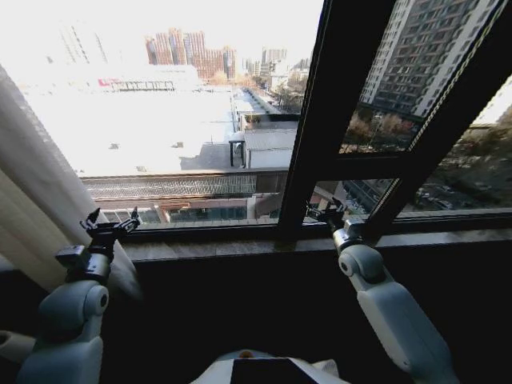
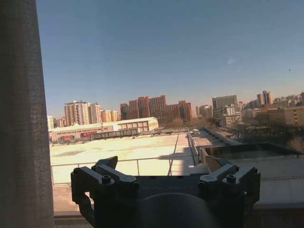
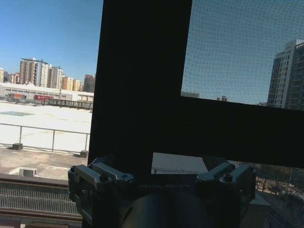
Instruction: Open the curtains by pulling them apart, changing their state from closed to fully open.
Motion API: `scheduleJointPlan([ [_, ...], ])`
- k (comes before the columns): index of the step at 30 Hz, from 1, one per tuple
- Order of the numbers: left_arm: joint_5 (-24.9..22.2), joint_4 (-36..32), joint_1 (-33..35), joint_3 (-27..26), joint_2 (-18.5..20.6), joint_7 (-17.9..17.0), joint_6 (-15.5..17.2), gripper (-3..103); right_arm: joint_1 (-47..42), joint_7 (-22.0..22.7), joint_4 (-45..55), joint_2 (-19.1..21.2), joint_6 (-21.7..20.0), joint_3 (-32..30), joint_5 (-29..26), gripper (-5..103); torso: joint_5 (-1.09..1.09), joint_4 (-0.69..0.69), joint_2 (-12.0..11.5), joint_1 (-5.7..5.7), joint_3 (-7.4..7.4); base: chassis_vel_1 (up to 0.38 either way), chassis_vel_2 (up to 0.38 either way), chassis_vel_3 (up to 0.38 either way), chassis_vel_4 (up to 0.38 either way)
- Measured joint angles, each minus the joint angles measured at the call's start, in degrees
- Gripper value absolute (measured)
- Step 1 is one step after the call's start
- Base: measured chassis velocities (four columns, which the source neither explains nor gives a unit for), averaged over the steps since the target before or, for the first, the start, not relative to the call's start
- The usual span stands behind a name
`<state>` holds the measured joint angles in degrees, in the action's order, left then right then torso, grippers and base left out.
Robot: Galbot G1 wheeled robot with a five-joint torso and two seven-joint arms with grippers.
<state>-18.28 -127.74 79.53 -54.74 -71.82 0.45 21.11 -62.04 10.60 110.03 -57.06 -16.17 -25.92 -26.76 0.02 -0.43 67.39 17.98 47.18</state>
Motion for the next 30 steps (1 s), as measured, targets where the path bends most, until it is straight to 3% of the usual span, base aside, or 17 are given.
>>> scheduleJointPlan([
  [30, 1.1, 0.3, -1.1, -0.1, -1.4, 1.4, -0.9, 100, 0.5, -0.3, -1.1, -0.9, 0.0, -1.0, -0.1, 100, -0.01, -0.01, 0.0, 0.01, 0.0, -0.357, -0.356, 0.357, 0.353],
])
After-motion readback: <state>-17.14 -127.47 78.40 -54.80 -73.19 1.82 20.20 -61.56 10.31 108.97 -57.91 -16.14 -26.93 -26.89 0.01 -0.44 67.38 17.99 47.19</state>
